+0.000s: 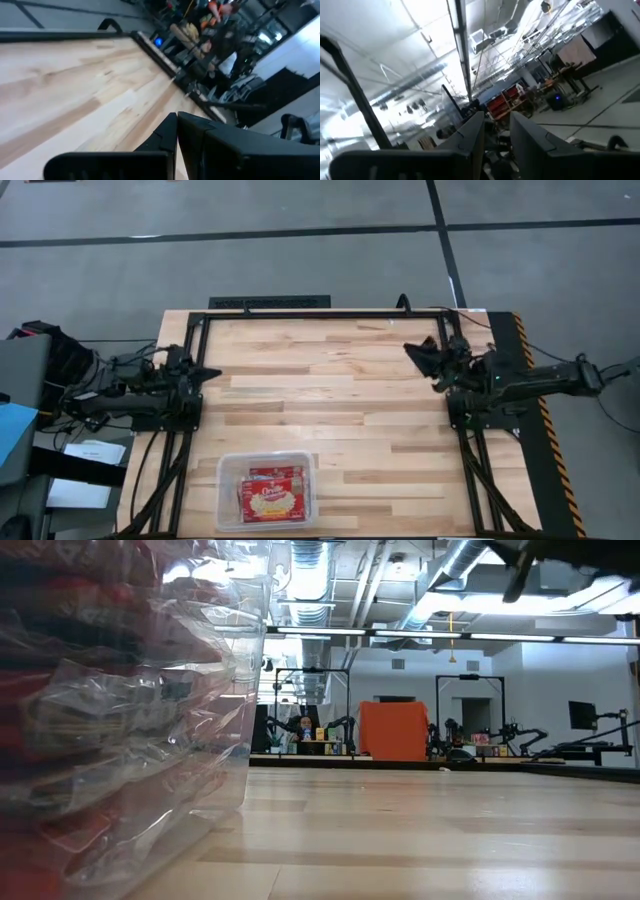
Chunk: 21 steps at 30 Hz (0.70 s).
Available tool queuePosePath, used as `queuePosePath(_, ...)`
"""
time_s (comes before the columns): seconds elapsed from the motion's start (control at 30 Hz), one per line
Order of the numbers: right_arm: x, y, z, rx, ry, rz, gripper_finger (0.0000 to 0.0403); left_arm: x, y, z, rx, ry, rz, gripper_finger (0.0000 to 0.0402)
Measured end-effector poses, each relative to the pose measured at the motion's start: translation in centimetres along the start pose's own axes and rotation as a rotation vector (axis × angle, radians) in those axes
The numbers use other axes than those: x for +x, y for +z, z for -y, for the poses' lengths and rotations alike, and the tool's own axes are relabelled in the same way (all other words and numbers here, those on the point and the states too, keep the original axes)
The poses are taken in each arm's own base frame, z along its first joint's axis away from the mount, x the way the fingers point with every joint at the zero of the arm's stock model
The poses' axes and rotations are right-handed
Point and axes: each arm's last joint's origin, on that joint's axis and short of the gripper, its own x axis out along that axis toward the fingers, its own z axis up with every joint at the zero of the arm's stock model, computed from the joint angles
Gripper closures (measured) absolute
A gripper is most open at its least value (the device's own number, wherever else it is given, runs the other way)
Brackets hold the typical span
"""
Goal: Sort popcorn bags into baskets
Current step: Return to Home Position
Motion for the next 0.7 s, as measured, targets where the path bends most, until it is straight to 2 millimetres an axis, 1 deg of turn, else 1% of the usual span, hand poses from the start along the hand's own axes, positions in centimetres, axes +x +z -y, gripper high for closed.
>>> queuePosePath(0.1, -0.1, 2.1, -0.9, -0.046, -0.012, -0.066, 0.0285, 0.0, -0.2, 0.0, 0.019, -0.011, -0.027, 0.0401)
queuePosePath(0.2, -1.4, 4.6, -1.7, -0.102, -0.024, -0.177, 0.0285, 0.0, -0.2, 0.0, 0.045, -0.021, -0.037, 0.0401)
queuePosePath(0.27, -2.4, 5.9, -2.1, -0.138, -0.015, -0.167, 0.0285, 0.0, -0.2, 0.0, 0.055, -0.023, -0.037, 0.0401)
queuePosePath(0.33, -3.6, 6.3, -2.0, -0.200, 0.012, -0.140, 0.0285, 0.0, -0.2, 0.0, 0.067, -0.027, -0.044, 0.0401)
queuePosePath(0.4, -4.4, 5.8, -1.5, -0.240, 0.024, -0.128, 0.0285, 0.1, -0.3, 0.0, 0.072, -0.023, -0.045, 0.0401)
queuePosePath(0.43, -4.8, 5.1, -1.0, -0.247, 0.022, -0.134, 0.0285, 0.1, -0.3, -0.1, 0.072, -0.021, -0.044, 0.0401)
queuePosePath(0.57, -6.0, 1.9, 1.4, -0.242, 0.007, -0.125, 0.0285, 0.5, -0.7, -0.3, 0.078, -0.009, -0.042, 0.0401)
queuePosePath(0.7, -6.6, -1.8, 3.8, -0.200, -0.013, -0.144, 0.0285, 1.6, -2.2, -1.4, 0.088, 0.037, -0.087, 0.0401)
